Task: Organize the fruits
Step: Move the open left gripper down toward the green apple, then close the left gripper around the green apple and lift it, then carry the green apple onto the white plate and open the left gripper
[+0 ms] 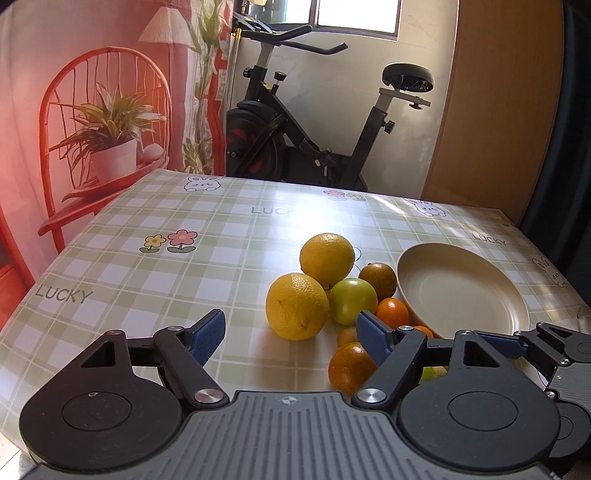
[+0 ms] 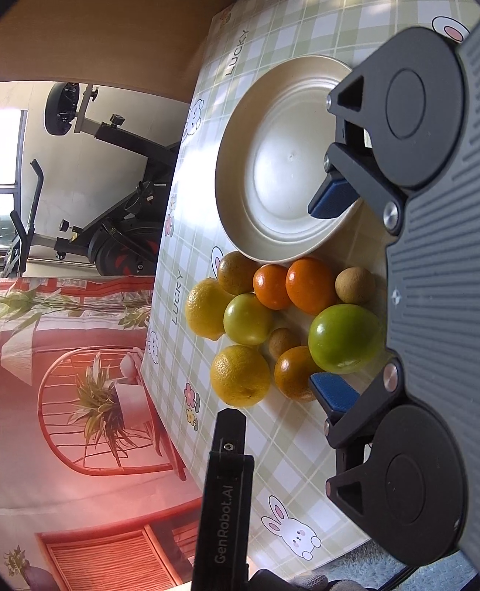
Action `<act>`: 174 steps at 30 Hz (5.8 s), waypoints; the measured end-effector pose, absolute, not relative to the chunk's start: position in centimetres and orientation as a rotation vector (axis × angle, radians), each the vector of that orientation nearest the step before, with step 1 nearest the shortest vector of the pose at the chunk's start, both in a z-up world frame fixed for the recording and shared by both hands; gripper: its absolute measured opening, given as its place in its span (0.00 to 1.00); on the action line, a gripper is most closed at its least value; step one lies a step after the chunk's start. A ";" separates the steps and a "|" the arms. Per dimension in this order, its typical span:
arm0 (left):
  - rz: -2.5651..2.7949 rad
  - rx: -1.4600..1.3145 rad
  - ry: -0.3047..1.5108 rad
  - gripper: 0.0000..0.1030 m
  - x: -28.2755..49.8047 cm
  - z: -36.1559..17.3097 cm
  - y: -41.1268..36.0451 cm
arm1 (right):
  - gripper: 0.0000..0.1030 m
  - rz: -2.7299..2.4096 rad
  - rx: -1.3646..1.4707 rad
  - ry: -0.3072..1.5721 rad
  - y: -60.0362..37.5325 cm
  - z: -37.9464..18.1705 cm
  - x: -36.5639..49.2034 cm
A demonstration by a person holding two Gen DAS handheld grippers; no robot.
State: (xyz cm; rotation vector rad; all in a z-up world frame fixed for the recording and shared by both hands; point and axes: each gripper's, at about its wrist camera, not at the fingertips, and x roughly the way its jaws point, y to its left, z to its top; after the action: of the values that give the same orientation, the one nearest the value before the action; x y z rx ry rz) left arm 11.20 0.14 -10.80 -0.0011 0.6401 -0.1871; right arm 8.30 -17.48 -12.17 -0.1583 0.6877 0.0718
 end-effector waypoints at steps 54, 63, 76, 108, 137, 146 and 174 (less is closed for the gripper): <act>-0.544 -0.078 0.836 0.41 13.0 -15.5 -3.9 | 0.46 0.192 -0.104 0.769 -16.8 -14.2 7.5; -0.538 -0.077 0.822 0.45 13.0 -15.5 -4.0 | 0.45 0.179 -0.091 0.769 -17.0 -14.3 7.6; -0.531 -0.057 0.793 0.46 12.9 -15.4 -4.1 | 0.44 0.178 -0.041 0.757 -17.5 -14.3 7.5; -0.580 0.023 0.647 0.46 12.4 -13.2 -5.6 | 0.44 0.161 -0.041 0.663 -17.6 -13.0 7.0; -0.550 0.036 0.710 0.46 21.7 -13.6 -10.3 | 0.45 0.062 -0.029 0.554 -22.9 -14.0 13.1; -0.569 0.057 0.742 0.46 22.5 -14.4 -11.4 | 0.46 0.057 0.113 0.583 -25.2 -14.3 14.5; -0.335 -0.151 0.654 0.47 17.8 -10.8 -1.7 | 0.47 -0.007 0.132 0.474 -25.4 -13.4 11.9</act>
State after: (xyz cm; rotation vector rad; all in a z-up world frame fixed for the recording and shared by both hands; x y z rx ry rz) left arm 17.84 -1.70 -10.77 -0.1509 0.6542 -0.3349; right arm 11.95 -25.45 -13.44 0.1321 0.4743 -0.0068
